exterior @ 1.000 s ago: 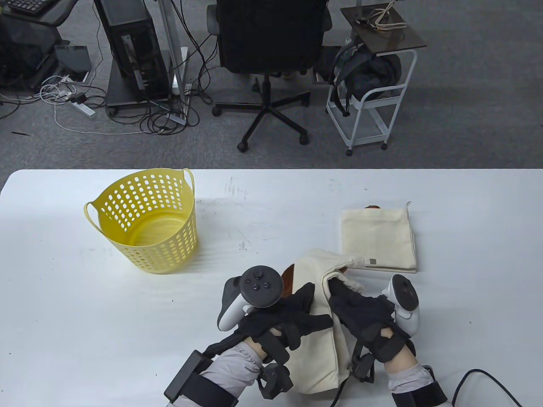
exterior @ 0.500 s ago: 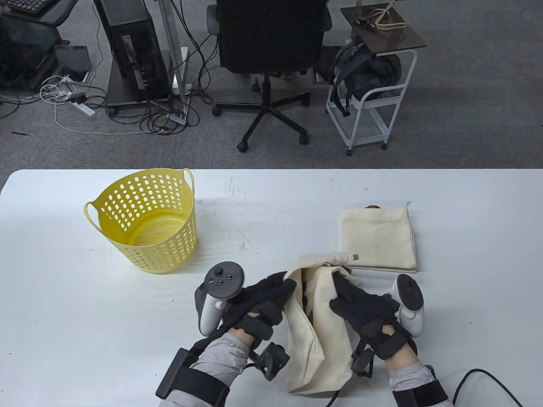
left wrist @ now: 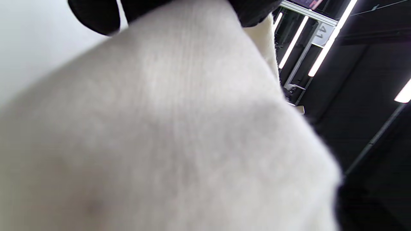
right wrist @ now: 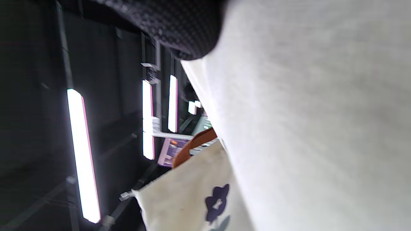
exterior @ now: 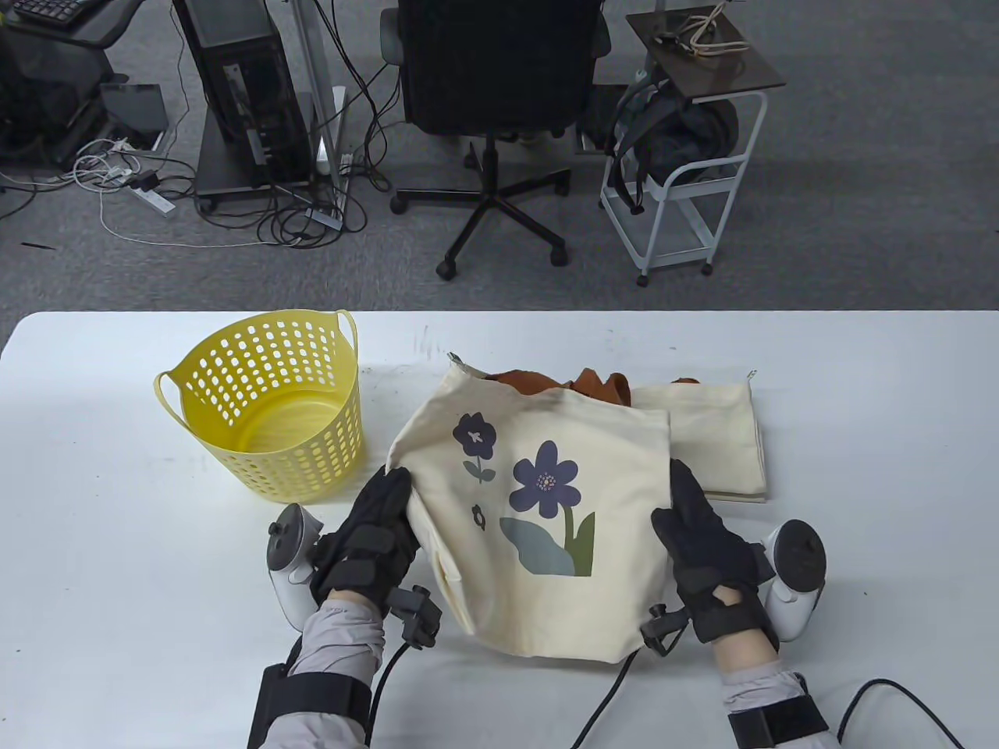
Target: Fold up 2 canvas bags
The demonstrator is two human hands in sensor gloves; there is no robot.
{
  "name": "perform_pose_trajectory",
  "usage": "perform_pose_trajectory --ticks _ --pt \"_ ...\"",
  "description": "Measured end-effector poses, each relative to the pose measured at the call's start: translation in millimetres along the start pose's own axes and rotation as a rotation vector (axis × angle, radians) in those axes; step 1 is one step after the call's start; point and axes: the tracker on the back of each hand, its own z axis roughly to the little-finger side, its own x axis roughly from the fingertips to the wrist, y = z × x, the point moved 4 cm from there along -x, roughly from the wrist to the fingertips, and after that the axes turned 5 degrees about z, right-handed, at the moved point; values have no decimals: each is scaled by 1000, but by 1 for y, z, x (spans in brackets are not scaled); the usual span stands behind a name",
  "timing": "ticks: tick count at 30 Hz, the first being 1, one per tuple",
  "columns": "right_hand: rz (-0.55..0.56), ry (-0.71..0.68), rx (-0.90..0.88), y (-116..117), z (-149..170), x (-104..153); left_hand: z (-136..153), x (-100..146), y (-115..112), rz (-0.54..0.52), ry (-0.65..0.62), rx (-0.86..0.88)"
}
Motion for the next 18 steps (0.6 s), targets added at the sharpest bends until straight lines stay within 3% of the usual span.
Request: perform_pose_trajectory --ticks 5,11,18 --pt "-281 284 180 15 28 2 36 12 18 -97 353 -173" --pt "-233 267 225 10 26 0 19 26 45 -150 433 -445" --pt "-250 274 270 8 28 -2 -15 45 61 -198 348 -818"
